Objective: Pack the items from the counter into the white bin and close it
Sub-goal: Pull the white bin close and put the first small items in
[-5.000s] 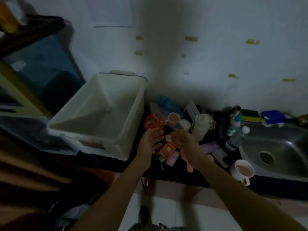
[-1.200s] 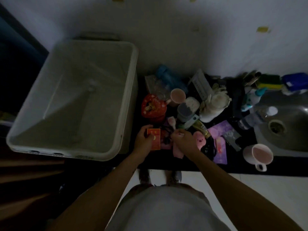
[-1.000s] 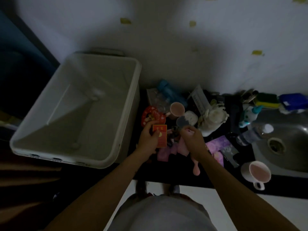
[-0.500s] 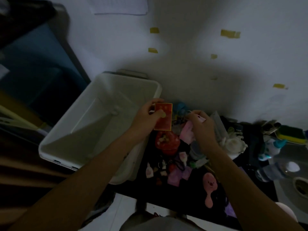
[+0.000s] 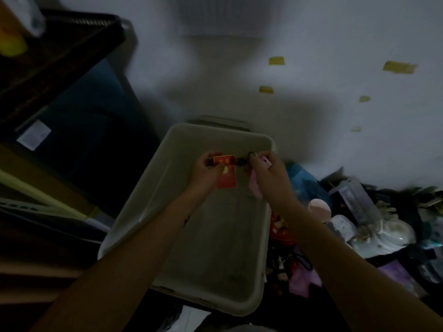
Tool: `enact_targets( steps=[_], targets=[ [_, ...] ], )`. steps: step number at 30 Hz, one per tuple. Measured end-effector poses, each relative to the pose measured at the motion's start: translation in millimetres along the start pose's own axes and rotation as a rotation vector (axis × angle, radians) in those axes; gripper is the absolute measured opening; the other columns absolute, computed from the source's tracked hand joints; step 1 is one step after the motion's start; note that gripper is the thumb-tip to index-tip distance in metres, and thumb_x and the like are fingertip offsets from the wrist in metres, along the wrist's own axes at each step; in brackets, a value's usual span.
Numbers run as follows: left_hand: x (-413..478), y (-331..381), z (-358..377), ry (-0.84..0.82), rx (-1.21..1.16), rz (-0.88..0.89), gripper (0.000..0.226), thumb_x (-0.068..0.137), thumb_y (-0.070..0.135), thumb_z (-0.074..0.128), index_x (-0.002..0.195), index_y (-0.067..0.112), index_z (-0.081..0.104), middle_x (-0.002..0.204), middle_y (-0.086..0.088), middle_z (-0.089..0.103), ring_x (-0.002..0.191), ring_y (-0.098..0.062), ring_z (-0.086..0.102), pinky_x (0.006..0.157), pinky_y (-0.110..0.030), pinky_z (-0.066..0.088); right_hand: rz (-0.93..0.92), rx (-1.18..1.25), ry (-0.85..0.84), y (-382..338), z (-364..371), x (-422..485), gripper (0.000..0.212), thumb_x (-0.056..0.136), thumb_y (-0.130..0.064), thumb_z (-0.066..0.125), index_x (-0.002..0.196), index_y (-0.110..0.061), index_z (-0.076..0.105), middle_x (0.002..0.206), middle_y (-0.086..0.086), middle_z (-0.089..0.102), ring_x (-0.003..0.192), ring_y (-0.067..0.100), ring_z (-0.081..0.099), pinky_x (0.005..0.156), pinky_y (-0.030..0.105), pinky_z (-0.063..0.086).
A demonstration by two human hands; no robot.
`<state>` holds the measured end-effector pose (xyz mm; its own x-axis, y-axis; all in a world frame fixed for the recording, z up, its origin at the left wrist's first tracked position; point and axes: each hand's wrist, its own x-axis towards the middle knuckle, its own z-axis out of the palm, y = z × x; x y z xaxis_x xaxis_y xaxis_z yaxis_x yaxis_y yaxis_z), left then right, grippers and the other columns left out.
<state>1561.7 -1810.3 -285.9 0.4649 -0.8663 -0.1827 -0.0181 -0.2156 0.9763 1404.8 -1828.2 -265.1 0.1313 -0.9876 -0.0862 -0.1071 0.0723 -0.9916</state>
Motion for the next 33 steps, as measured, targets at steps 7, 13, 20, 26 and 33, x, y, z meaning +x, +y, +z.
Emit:
enact_targets(
  steps=[7,13,20,26,33],
  targets=[
    [55,-55,-21,0.085,-0.021,-0.183,0.033,0.079,-0.005,0.067,0.108,0.009,0.062,0.098,-0.004,0.066,0.086,-0.016,0.062,0.064,-0.017,0.050,0.309,0.109,0.146,54,69,25,0.015,0.099,-0.025,0.050,0.108,-0.014,0.056,0.099,0.006,0.062,0.093,0.021,0.061,0.071,0.028,0.049],
    [90,-111,-15,0.146,-0.015,-0.415,0.030,0.077,0.001,0.070,0.096,0.019,0.056,0.105,-0.006,0.065,0.098,-0.026,0.064,0.088,-0.041,0.056,0.633,0.208,0.236,98,93,42,0.032,0.101,-0.023,0.044,0.126,-0.005,0.053,0.100,0.015,0.061,0.078,0.025,0.058,0.063,0.032,0.047],
    [124,-155,-17,0.198,-0.039,-0.567,0.032,0.081,0.003,0.072,0.110,0.006,0.061,0.120,-0.019,0.064,0.106,-0.034,0.063,0.093,-0.046,0.053,0.728,0.253,0.384,131,116,69,0.035,0.101,-0.021,0.046,0.129,0.000,0.050,0.112,0.022,0.063,0.076,0.025,0.057,0.061,0.033,0.048],
    [145,-170,-11,0.205,0.034,-0.571,0.040,0.083,0.010,0.072,0.120,-0.002,0.060,0.125,-0.020,0.062,0.113,-0.034,0.060,0.099,-0.045,0.049,0.764,0.120,0.365,157,116,86,0.036,0.102,-0.024,0.043,0.123,0.002,0.055,0.066,0.014,0.063,0.053,0.021,0.059,0.035,0.016,0.041],
    [151,-182,-11,0.173,0.089,-0.546,0.037,0.085,0.011,0.072,0.117,-0.003,0.063,0.123,-0.019,0.063,0.111,-0.034,0.061,0.095,-0.041,0.051,0.776,0.033,0.343,172,115,107,0.043,0.104,-0.029,0.042,0.085,-0.003,0.069,0.043,0.009,0.052,0.037,0.019,0.049,0.029,0.015,0.035]
  ],
)
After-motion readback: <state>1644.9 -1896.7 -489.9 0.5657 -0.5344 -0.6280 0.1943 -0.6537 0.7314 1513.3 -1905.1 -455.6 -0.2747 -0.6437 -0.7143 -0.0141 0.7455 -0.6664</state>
